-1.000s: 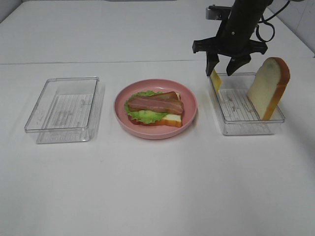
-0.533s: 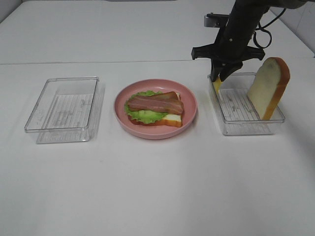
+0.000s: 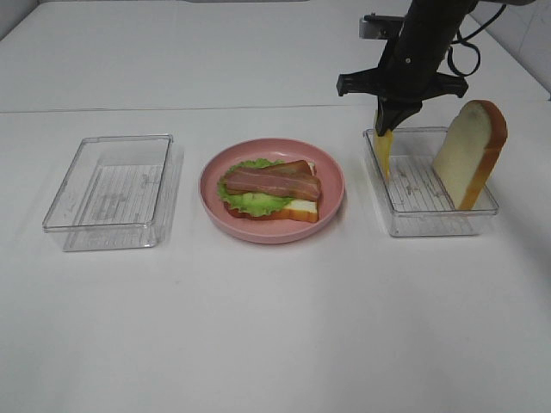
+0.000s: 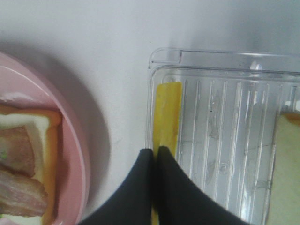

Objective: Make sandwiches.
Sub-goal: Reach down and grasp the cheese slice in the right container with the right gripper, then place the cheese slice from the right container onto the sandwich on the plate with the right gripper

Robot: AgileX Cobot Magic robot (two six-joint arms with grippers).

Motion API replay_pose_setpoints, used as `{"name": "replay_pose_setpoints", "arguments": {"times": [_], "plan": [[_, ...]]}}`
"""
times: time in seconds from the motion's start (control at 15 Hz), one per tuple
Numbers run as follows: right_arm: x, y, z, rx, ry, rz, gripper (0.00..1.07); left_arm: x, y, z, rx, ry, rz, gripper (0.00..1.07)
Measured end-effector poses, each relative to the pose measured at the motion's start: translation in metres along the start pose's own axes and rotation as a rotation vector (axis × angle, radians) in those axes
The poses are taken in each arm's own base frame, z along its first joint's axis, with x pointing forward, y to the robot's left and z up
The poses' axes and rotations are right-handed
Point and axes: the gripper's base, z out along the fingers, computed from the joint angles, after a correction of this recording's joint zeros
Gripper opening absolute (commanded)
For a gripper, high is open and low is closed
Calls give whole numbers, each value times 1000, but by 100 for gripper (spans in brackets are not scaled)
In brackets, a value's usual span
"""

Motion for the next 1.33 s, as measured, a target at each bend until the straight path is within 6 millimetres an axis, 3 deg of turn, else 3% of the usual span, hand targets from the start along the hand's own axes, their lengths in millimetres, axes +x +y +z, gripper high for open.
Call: {"name": "replay_pose_setpoints", "arguments": {"times": [0.33, 0.67, 0.87, 1.0, 1.33], "plan": [[8, 18, -72, -165, -65, -12, 0, 0, 0, 0, 0, 0, 1, 87], [16, 57, -84, -469, -38, -78, 0, 0, 0, 0, 0, 0, 1, 87], [23, 93, -65, -503, -10, -124, 0, 0, 0, 0, 0, 0, 1, 87], [29, 120, -33, -526, 30, -140, 0, 0, 0, 0, 0, 0, 1, 87], [26, 126, 9, -557, 61, -58, 0, 0, 0, 0, 0, 0, 1, 87]]}}
